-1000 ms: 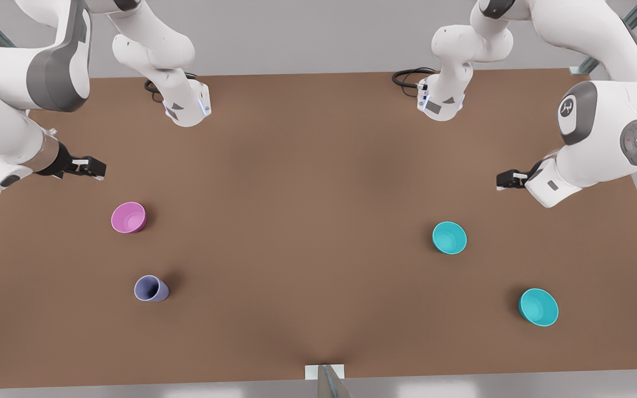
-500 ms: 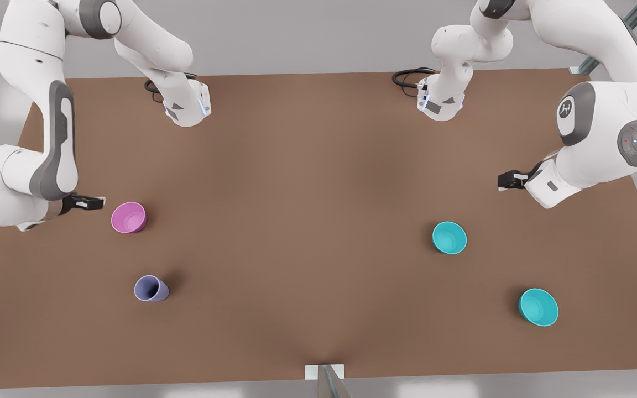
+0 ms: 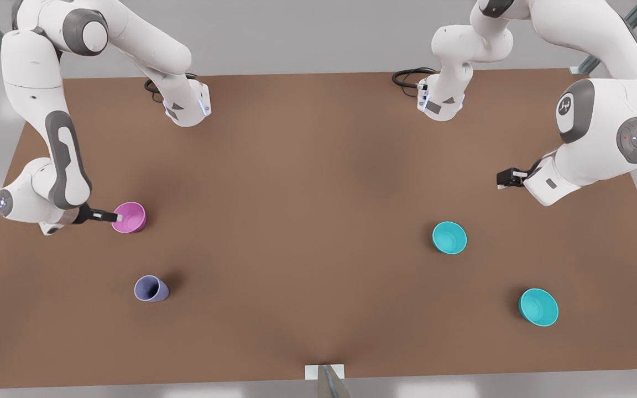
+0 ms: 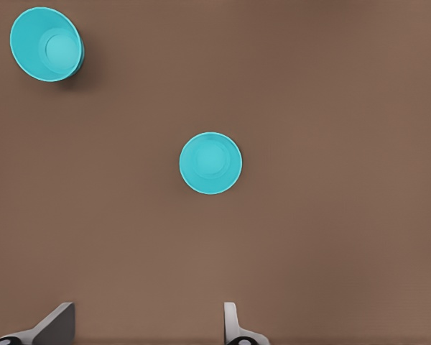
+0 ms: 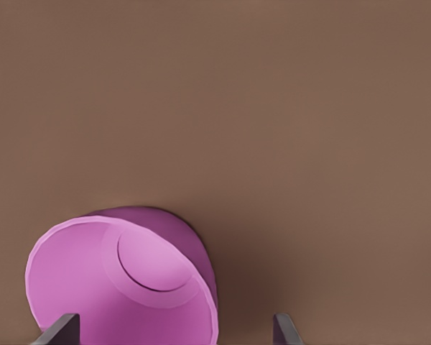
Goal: Stack the blue bowl on the pink bowl
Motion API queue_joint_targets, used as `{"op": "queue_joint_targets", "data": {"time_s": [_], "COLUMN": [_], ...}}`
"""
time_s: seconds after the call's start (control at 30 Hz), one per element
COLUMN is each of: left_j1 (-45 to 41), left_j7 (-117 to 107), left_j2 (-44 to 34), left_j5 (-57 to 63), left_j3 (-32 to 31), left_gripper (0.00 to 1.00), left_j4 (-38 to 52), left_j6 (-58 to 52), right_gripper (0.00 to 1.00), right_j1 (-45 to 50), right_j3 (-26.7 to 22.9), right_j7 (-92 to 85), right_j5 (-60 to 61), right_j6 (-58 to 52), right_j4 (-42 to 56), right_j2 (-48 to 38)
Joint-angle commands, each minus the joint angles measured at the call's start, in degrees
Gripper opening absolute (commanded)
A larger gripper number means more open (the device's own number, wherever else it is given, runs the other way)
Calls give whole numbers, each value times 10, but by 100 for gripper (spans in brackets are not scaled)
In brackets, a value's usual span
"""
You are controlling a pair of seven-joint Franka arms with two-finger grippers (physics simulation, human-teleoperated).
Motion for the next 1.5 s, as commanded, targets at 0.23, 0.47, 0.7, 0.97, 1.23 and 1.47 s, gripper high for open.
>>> {"op": "queue_joint_targets", "data": {"time_s": [0.23,0.47,0.7,0.97,1.23,1.47], "left_j1": [0,0,0,1,1,6], "left_j7": [0,0,-1,-2,-3,-9], "left_j2": [-1,-5,-6,-11,6,23], "left_j5": [0,0,0,0,-5,-9], "left_j3": [0,-1,-1,1,4,4], "left_gripper": [100,100,100,100,100,100], "left_j4": [0,0,1,5,2,4], "left_j6": [-1,-7,-8,-8,-8,-8], "right_gripper": [100,94,30,21,21,21], "right_j1": [-13,-13,-11,-2,261,490], "right_j3": [0,1,1,120,243,117], "right_j7": [-251,-250,-252,-234,373,667], "right_j5": [34,37,38,133,164,160], "right_j6": [71,73,67,17,137,128], "right_j4": [-59,-54,-33,3,209,434], "right_j2": [9,21,29,-12,126,298]}}
